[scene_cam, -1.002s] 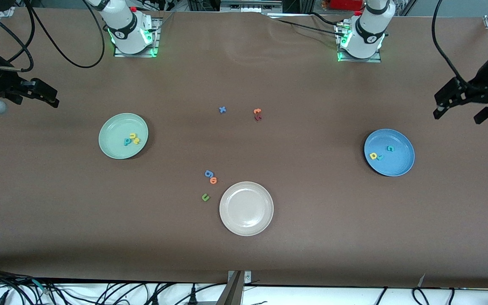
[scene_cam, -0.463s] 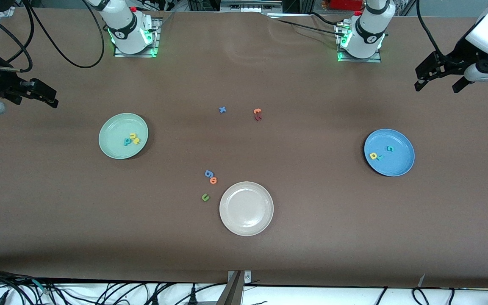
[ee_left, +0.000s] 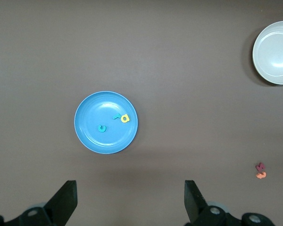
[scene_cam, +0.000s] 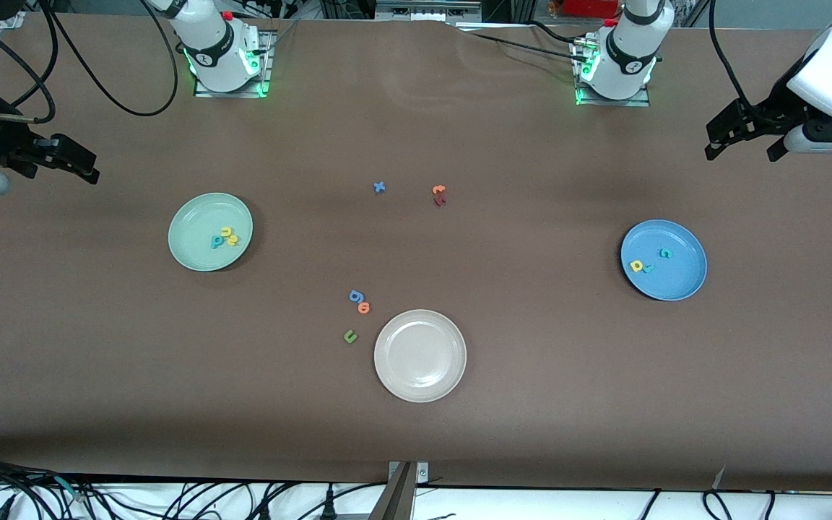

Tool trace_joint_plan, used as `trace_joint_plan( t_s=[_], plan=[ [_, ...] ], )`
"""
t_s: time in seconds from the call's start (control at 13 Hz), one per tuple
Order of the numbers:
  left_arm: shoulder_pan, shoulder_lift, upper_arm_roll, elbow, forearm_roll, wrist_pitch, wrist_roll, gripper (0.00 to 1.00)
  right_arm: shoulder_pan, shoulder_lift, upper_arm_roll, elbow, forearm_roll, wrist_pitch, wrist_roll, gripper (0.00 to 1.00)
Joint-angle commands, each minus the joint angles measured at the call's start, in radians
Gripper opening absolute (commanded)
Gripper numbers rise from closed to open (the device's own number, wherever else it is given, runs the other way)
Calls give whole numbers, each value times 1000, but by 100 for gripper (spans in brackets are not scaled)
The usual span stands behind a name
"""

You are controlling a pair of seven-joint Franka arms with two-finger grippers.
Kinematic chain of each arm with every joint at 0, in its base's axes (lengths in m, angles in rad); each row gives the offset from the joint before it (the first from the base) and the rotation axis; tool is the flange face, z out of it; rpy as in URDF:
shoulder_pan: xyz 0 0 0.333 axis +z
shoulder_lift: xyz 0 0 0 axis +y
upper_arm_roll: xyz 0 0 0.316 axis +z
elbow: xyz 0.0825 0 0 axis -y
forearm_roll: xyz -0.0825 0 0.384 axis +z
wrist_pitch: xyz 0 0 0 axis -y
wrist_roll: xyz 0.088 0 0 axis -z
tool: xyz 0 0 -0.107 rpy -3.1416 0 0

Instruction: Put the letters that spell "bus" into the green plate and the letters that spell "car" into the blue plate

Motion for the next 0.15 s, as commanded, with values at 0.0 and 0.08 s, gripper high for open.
trace_joint_plan(
  t_s=[0.0, 0.08],
  plan=[
    [0, 3, -3, 26, 25, -13, 1, 100, -12, -6, 7, -5, 3, 6, -9, 100],
    [0, 3, -4, 26, 25, -12, 1, 100, -12, -6, 7, -5, 3, 4, -9, 100]
  ],
)
